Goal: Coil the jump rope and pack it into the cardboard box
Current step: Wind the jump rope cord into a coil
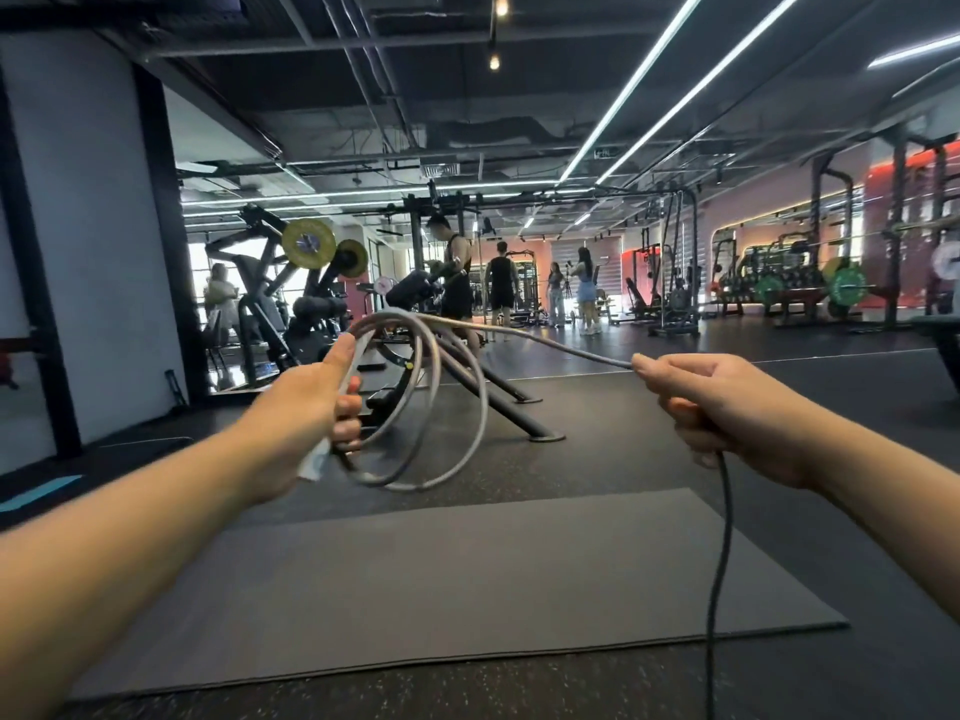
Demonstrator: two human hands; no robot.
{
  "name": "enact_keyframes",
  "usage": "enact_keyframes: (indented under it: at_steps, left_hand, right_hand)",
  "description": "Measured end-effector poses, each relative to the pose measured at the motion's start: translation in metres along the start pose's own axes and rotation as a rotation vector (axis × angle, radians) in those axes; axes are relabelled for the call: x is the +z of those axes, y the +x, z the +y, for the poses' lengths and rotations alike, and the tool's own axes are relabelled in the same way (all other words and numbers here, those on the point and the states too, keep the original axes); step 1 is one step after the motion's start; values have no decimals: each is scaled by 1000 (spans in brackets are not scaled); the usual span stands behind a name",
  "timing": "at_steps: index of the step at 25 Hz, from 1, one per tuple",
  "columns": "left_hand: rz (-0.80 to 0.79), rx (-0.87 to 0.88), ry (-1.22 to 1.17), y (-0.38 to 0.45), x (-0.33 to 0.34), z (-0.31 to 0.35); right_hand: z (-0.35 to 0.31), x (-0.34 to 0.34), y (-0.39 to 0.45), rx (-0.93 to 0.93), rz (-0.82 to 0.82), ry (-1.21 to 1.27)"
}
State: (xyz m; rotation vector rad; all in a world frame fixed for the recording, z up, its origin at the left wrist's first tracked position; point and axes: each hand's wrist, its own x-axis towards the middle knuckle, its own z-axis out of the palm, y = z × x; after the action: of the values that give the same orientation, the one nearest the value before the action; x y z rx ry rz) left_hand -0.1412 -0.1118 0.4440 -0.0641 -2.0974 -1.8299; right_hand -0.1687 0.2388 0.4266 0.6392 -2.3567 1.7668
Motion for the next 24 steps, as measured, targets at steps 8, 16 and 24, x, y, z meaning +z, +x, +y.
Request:
enact_keyframes:
  at_steps: [8,16,24]
  left_hand:
    - [145,-226,-731,-13,123,13]
    - [300,-330,-616,-16,146,22]
    - [119,-341,-560,-46,151,-7]
  right_hand:
    - [16,123,6,17,-211,641]
    - [9,148,-5,-238,149,596]
    - [-7,140,8,-76,431,560]
